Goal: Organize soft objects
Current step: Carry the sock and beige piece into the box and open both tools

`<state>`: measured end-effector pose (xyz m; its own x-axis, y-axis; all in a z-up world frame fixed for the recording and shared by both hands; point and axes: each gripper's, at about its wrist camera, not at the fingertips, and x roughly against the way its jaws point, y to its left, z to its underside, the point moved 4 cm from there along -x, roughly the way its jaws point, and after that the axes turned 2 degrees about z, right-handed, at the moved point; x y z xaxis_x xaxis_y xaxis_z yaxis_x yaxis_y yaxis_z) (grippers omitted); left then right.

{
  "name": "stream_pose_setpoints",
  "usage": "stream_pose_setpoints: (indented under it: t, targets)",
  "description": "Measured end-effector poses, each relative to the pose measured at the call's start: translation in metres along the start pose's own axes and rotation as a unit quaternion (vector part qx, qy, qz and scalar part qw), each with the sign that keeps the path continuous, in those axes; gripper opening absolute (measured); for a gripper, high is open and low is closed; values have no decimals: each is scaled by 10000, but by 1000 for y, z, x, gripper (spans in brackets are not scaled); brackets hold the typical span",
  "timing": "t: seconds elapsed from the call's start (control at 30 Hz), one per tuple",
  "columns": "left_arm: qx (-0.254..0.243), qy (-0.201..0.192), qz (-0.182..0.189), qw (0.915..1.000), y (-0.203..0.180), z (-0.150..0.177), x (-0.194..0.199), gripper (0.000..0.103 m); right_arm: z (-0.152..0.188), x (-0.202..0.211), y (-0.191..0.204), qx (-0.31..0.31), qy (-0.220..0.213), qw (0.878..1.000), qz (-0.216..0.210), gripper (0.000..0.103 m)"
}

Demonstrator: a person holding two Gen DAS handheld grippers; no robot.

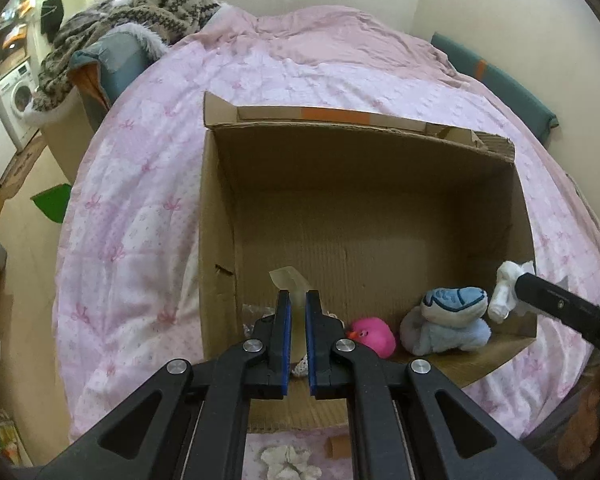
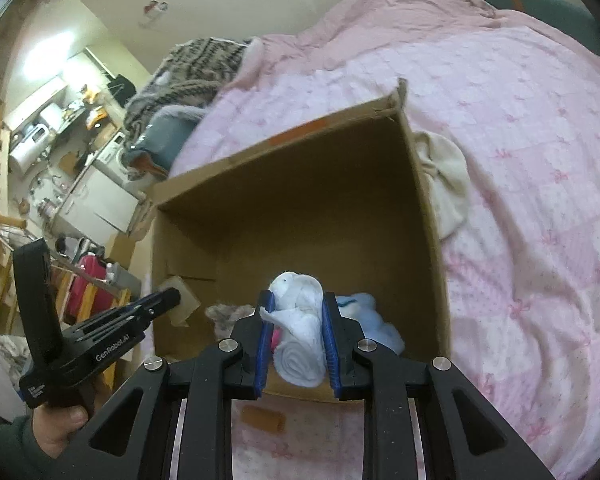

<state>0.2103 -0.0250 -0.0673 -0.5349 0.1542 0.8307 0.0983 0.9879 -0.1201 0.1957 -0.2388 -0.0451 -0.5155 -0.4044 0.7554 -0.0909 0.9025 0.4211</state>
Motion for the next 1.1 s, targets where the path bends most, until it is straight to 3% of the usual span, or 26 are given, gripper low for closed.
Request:
stream_pose_setpoints:
  t: [0.23,0.53,1.1]
  targets:
    - [-76,91,94,9999,-6,4,-5,7,-5,-12,-18,-366,117,9992,117,25]
    - [76,294,268,9992,-8,5,-11,7,-8,-14,-21,-280,28,9988,397,25]
    - [17,238,91,9997,-7,6,-8,19,-6,-17,-20,-161,62,9986,505,26]
